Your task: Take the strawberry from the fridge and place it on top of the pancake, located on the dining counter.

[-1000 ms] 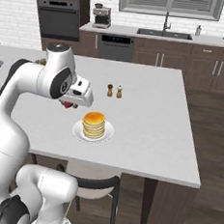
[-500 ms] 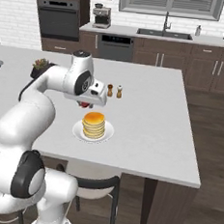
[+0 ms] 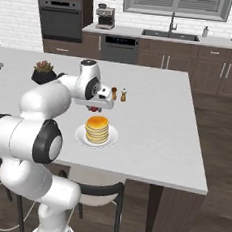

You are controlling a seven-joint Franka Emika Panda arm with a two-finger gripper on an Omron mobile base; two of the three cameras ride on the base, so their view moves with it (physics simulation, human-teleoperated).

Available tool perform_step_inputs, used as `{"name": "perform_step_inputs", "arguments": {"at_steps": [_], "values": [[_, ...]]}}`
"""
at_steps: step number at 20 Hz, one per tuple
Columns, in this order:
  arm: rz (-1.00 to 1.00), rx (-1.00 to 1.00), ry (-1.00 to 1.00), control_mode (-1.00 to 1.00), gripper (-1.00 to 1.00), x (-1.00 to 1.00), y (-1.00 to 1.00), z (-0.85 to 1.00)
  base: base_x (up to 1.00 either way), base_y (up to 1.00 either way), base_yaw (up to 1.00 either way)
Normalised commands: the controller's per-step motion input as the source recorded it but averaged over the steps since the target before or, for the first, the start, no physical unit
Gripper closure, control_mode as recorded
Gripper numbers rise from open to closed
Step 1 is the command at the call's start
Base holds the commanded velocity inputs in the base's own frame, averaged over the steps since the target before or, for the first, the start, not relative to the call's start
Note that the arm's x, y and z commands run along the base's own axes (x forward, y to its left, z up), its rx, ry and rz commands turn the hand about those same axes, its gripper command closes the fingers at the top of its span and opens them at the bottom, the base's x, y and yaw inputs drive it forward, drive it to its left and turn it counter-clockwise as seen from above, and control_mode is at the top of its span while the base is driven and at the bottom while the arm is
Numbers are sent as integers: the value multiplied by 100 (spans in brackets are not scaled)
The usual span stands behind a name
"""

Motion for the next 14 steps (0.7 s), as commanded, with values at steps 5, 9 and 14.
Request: {"name": "perform_step_inputs", "arguments": {"at_steps": [5,9,14], "values": [[4,1,4,-100,100,0,-1,-23,0,0,0],[2,0,2,-100,100,1,0,-30,0,0,0],[2,0,1,-100,100,3,0,-26,0,0,0]]}}
